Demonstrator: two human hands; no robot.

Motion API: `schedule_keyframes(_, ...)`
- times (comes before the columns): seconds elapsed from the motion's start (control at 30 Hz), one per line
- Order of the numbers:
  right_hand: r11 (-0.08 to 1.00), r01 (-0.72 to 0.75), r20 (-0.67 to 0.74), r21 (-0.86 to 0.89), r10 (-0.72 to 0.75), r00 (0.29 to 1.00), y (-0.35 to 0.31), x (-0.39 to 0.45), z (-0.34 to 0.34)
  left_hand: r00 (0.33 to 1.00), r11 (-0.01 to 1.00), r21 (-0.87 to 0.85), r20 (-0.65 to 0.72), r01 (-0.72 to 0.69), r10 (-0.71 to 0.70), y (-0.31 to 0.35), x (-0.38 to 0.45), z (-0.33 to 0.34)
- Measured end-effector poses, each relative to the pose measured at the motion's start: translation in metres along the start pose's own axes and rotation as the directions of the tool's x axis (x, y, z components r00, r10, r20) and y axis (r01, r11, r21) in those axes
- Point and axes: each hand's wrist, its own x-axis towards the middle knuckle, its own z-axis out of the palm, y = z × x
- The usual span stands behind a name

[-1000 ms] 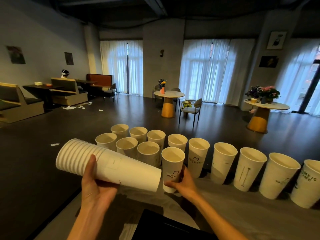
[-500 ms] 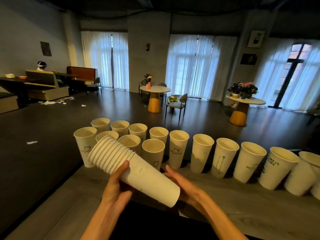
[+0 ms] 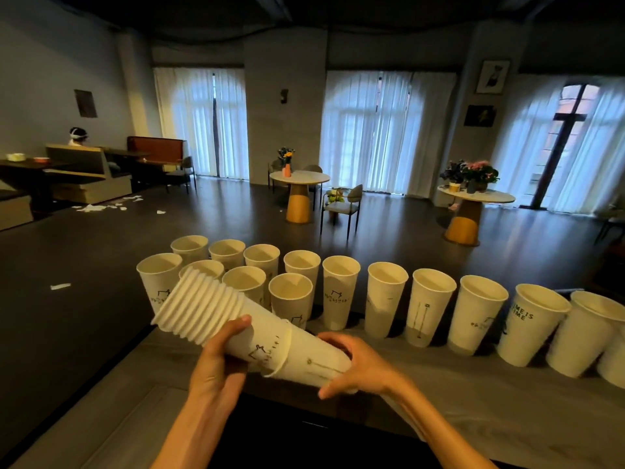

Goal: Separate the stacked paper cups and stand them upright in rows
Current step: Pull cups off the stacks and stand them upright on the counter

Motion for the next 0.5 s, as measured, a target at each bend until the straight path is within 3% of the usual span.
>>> schedule_keyframes(0.1, 0.999, 0.033, -0.18, 0.035, -0.026, 0.983, 0.019, -0.004, -0.002, 0.999, 0.983, -0.181, 0.037, 0.024, -0.018, 0.02, 0.008, -0.005)
schedule_keyframes(0.23, 0.96, 0.025, -0.37, 0.277, 0.082, 0.925, 0.026, 0.0, 0.0, 0.999, 0.959, -0.28, 0.046, 0.036, -0.024, 0.033, 0.013, -0.005)
schedule_keyframes(0.5, 0.904, 0.047, -0.444, 0.426, 0.163, 0.881, 0.024, 0.027, 0.01, 1.0, 0.929, -0.369, 0.017, 0.001, 0.006, 0.028, 0.025, -0.023)
